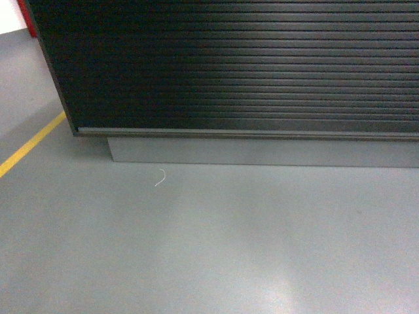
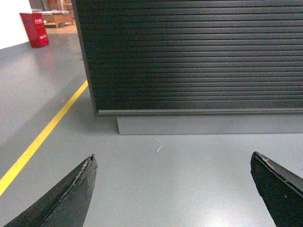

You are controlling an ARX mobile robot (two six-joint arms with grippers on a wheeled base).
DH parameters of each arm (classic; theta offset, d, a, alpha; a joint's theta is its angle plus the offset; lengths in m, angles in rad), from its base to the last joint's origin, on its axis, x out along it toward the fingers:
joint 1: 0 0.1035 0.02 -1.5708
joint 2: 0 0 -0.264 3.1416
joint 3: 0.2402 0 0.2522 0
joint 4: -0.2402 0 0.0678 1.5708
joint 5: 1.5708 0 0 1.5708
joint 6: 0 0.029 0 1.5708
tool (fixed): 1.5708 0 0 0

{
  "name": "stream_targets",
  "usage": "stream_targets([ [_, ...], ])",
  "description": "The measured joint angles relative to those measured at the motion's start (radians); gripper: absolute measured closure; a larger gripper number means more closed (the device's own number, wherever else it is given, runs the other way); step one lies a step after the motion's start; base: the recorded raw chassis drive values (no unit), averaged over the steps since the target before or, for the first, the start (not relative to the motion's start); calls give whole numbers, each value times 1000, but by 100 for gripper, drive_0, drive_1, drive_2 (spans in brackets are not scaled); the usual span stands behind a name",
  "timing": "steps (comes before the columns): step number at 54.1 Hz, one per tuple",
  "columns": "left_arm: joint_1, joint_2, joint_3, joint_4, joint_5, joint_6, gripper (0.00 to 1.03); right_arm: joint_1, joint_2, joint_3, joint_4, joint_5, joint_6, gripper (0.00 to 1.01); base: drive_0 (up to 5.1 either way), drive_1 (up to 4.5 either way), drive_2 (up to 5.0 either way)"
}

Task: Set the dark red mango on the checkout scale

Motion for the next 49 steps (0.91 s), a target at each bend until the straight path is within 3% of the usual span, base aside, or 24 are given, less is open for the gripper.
stream_targets([
  [49, 0, 0, 0, 0, 0, 0, 5, 0, 0, 0, 0, 0, 0, 3, 8, 220, -204],
])
